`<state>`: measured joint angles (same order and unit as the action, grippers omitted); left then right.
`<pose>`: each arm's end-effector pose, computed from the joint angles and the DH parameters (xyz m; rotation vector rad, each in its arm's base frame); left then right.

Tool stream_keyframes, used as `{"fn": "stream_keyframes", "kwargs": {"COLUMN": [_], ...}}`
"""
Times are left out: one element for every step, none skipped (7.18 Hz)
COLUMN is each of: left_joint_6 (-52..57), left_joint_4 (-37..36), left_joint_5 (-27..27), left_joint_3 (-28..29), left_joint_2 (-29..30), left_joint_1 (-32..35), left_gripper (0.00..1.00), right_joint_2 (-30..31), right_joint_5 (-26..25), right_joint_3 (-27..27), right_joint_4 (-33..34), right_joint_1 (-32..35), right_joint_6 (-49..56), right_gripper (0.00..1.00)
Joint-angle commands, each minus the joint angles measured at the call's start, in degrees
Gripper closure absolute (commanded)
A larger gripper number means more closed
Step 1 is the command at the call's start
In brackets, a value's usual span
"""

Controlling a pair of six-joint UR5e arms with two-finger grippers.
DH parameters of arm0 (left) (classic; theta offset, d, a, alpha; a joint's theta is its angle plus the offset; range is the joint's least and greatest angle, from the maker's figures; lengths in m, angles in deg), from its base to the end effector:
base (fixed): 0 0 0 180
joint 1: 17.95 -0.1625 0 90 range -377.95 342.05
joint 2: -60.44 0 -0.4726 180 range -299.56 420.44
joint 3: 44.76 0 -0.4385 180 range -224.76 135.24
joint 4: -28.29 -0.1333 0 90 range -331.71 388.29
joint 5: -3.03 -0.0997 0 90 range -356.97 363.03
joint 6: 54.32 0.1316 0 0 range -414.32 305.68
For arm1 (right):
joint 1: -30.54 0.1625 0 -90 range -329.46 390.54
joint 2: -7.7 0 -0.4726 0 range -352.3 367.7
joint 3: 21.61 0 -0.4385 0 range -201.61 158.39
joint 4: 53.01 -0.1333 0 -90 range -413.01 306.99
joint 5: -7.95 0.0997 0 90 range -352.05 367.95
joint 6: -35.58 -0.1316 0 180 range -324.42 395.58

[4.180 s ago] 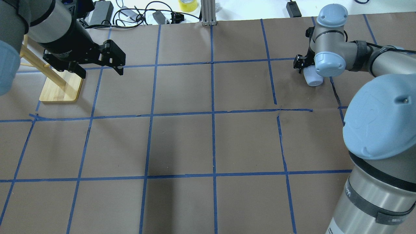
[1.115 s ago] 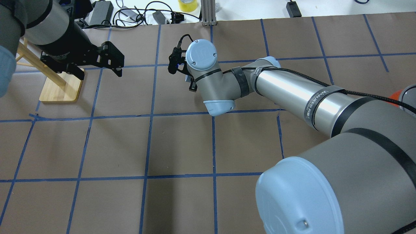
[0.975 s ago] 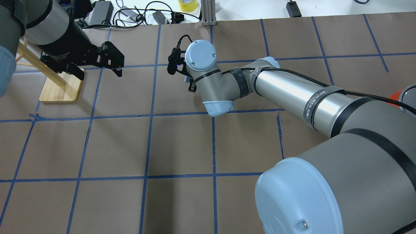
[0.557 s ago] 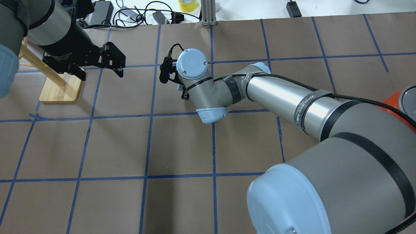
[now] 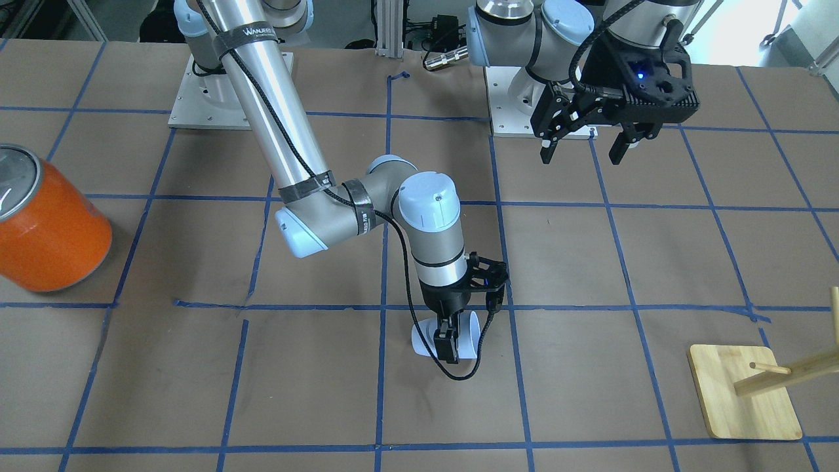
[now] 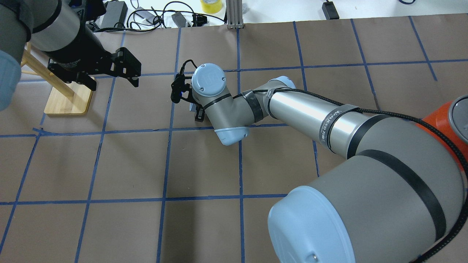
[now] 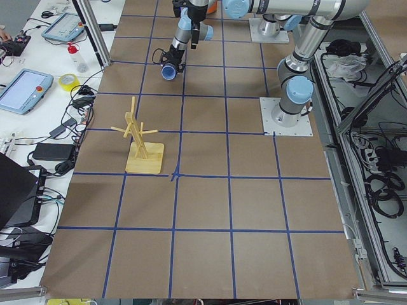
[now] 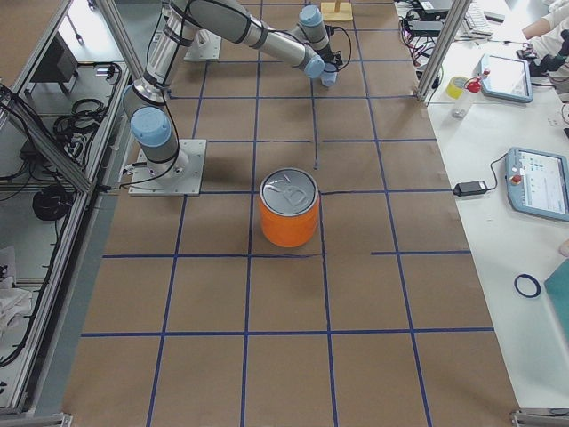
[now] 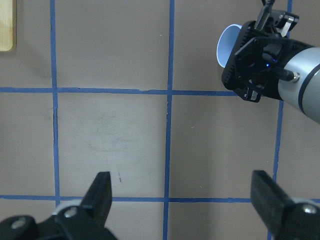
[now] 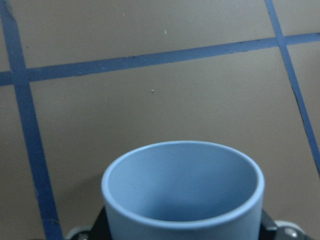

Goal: Flip cup
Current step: 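Carry the white cup with the right gripper toward the table center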

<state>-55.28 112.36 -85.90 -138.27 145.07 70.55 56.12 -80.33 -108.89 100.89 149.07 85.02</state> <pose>-0.1223 -0.5140 0.5304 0.0649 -3.1157 0.2123 0.5032 -0.6383 0.1639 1.9070 -2.3402 0.6675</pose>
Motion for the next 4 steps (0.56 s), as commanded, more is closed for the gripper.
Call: {"fn": "stream_keyframes", "kwargs": {"left_joint_6": [0.0,0.1,0.1,0.1], "left_joint_4": [0.0,0.0,0.0,-0.1], "left_joint_5": [0.0,0.0,0.0,0.0], "left_joint_3": [0.1,0.1,0.1,0.1], "left_joint_2": [0.1,0.0,0.0,0.1], "left_joint_1": [0.0,0.0,-0.1,-0.1], "left_gripper": [0.0,0.0,0.0,0.0], "right_joint_2": [-0.1,-0.1,-0.1,-0.2], "right_joint_5": [0.6,0.7,1.5,2.1], "right_joint_3": [0.0,0.0,0.1,0.1], "right_joint_4": [0.0,-0.1,0.0,0.0], "right_joint_1": [1.6,1.7,1.7,1.7], "right_joint_6": [-0.7,-0.6,-0.6,-0.7], "right_gripper": [0.19,0.05,0.0,0.0]}}
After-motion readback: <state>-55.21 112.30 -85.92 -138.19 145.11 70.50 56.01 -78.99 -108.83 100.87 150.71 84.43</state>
